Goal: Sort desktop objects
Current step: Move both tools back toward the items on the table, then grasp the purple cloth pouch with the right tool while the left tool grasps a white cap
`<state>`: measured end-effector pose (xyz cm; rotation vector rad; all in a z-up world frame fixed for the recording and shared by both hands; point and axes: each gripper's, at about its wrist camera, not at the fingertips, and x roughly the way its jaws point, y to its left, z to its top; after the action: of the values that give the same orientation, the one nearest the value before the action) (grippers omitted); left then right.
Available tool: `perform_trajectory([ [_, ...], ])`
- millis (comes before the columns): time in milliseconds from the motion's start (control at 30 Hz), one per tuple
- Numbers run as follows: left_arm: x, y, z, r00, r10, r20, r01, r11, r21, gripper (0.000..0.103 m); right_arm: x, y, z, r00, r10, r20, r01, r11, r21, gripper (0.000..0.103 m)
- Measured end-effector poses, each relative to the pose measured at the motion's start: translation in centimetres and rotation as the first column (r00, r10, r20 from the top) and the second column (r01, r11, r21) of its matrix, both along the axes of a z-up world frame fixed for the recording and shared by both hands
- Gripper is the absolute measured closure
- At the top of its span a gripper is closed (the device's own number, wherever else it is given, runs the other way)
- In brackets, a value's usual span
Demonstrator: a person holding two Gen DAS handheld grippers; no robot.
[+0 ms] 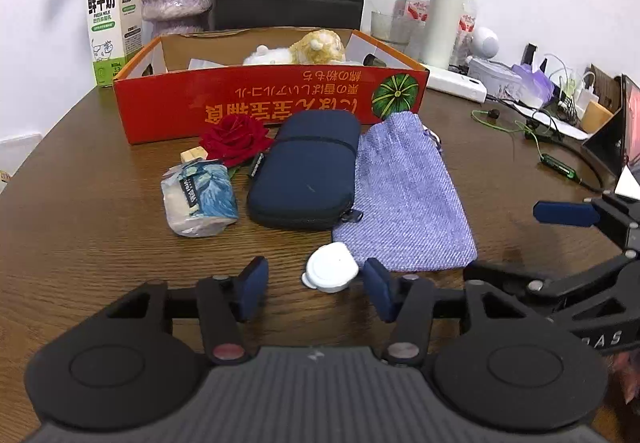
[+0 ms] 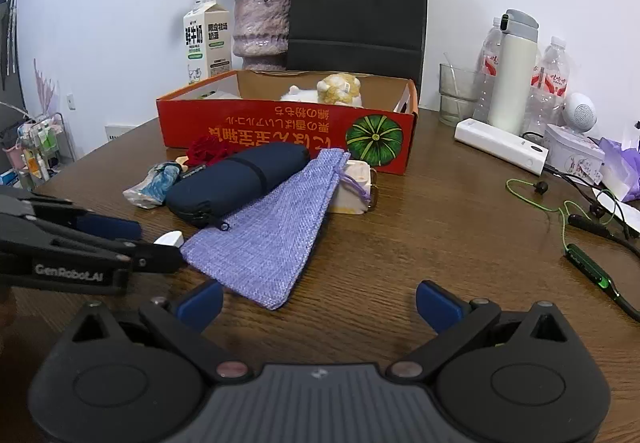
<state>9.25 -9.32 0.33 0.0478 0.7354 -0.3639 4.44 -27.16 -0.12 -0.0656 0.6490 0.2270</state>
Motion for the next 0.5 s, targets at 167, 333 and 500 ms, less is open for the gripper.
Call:
perform_trajectory([
  [167, -0.1, -0.2, 0.1, 1.0, -0.016, 0.006, 0.016, 1.0, -0.025, 0.075, 0.2, -0.1, -0.3, 1.0, -0.004, -0.009, 0.004, 1.0, 0.009, 0.0],
  [333, -0.6, 0.0, 0.1, 0.999, -0.037, 0.02, 0.038, 0.998, -0.048, 0.076, 0.7, -0.3, -0.4, 1.0, -0.015, -0.015, 0.016, 1.0, 0.018, 0.0],
  [500, -0.7, 1.5, 1.3, 0.998, 0.001, 0.064, 0.004, 0.997, -0.077, 0.076, 2.2, 0.3, 0.0, 1.0, -0.003, -0.007, 0.004, 1.0, 0.03, 0.003],
])
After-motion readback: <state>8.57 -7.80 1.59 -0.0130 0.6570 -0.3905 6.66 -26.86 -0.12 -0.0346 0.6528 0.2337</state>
